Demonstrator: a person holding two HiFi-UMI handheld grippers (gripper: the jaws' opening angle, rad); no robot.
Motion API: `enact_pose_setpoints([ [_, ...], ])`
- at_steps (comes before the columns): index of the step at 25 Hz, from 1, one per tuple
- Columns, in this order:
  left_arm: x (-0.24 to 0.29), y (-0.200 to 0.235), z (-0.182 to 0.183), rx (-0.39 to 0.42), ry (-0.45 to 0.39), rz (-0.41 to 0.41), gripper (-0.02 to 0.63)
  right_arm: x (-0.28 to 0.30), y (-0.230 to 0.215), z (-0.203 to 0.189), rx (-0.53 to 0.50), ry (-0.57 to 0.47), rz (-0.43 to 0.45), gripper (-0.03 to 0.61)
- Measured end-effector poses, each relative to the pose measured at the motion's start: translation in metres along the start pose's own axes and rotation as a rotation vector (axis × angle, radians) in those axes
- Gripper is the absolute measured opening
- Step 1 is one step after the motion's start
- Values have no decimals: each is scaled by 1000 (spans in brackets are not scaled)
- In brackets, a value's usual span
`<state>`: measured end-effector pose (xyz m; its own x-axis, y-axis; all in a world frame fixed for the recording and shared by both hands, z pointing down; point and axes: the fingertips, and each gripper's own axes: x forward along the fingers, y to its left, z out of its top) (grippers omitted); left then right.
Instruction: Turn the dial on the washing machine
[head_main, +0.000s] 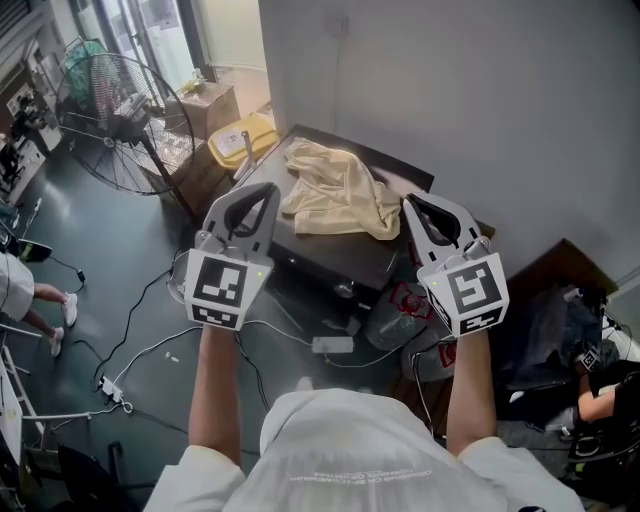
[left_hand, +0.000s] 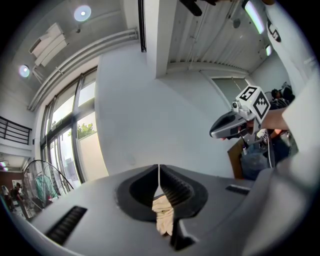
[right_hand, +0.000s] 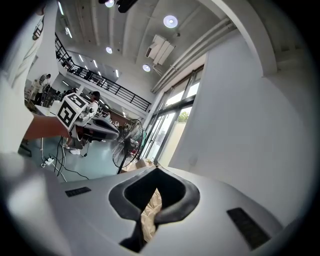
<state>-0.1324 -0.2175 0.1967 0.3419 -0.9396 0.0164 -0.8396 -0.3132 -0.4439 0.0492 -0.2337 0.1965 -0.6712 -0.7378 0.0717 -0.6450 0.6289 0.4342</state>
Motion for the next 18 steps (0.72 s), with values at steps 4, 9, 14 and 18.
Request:
enact_pose_setpoints([
  [4, -1, 1, 0, -1, 2, 0, 21, 1, 3, 0, 5, 0, 9, 14],
  [9, -2, 3, -4, -9, 7, 4, 21, 4, 8, -1, 15, -2, 21, 14],
  [14, -3, 1, -7, -9, 12, -1, 21, 4, 11, -5, 19, 2, 23, 14],
  [18, -3, 0, -10, -12, 18, -3, 21, 4, 11, -7, 21, 9, 21, 14],
])
